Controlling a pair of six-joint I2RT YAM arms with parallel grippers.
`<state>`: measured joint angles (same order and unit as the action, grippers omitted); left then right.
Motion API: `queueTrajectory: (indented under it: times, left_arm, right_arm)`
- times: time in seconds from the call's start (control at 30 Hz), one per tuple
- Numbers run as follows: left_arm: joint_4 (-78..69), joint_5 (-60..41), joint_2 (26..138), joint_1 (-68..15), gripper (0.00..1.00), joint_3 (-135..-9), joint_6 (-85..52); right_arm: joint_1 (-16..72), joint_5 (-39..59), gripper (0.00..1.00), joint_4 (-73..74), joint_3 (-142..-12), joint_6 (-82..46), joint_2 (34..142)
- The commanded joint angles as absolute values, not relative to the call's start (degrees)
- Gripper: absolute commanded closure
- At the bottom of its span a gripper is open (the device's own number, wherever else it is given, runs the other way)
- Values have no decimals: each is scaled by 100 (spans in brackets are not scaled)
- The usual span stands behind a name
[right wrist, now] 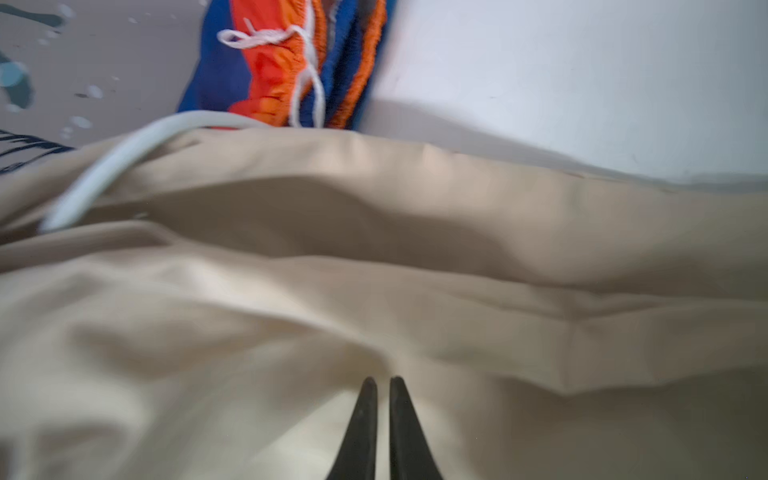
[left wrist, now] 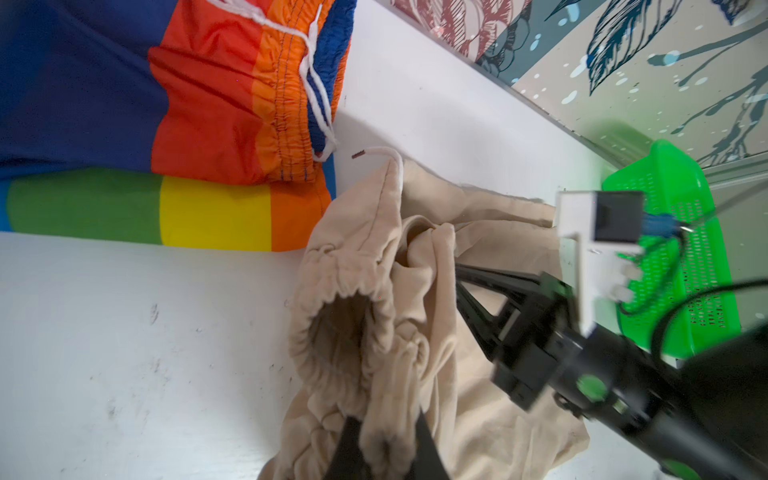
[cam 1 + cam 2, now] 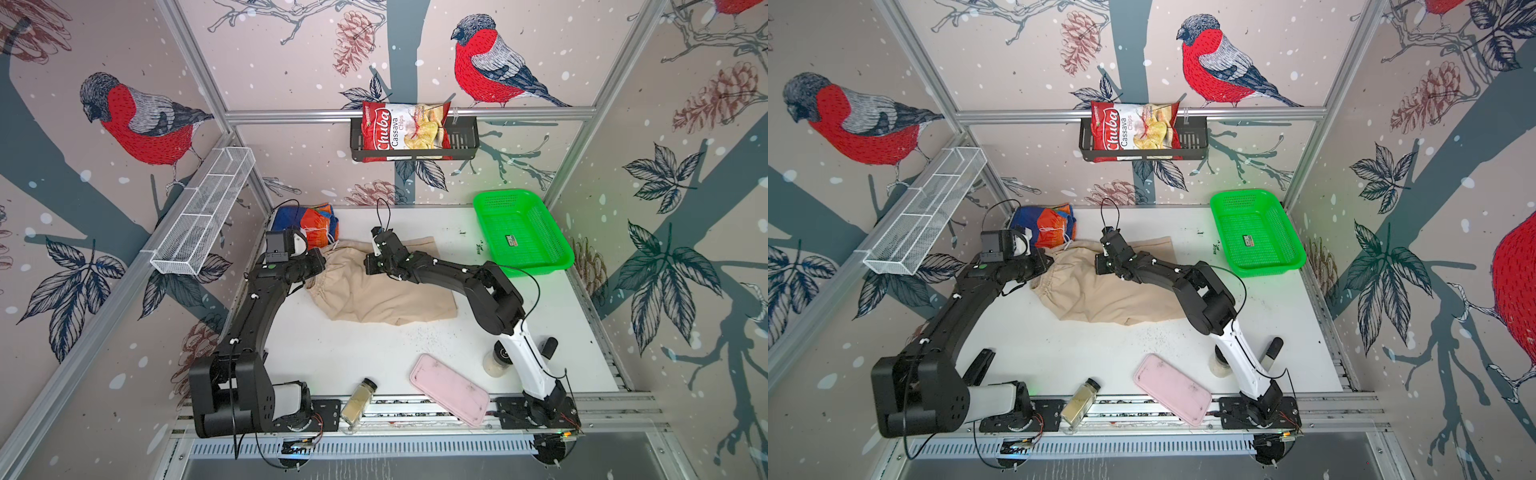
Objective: Fold and stack the shorts
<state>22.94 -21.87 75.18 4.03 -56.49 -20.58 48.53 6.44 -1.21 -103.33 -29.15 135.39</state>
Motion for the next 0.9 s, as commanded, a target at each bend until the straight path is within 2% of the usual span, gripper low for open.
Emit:
queueTrajectory:
  times: [0.0,0.37,0.5,0.7,0.87]
  left_arm:
    - [2141,-2265,7493,414,100,-5596,-1978]
    - [2128,-2396,7653,438,100,-5583,-1969]
    - [2102,-2478,7682,509,100,-5581,-1978]
    - [2081,-2501,7664,564,100,-5572,-1986]
    - [2078,-2470,7647,579,100,-5562,-1987]
  right_arm:
    - [4741,732,89,-183,-10772,-3117,13886]
    - [4501,891,83,-175,-12832,-3510,15483]
    - [4468,1051,82,-81,-12964,-3708,15692]
    - [4447,1124,83,-134,-12823,-3586,15357]
    - [4499,792,83,114,-11850,-3297,14285]
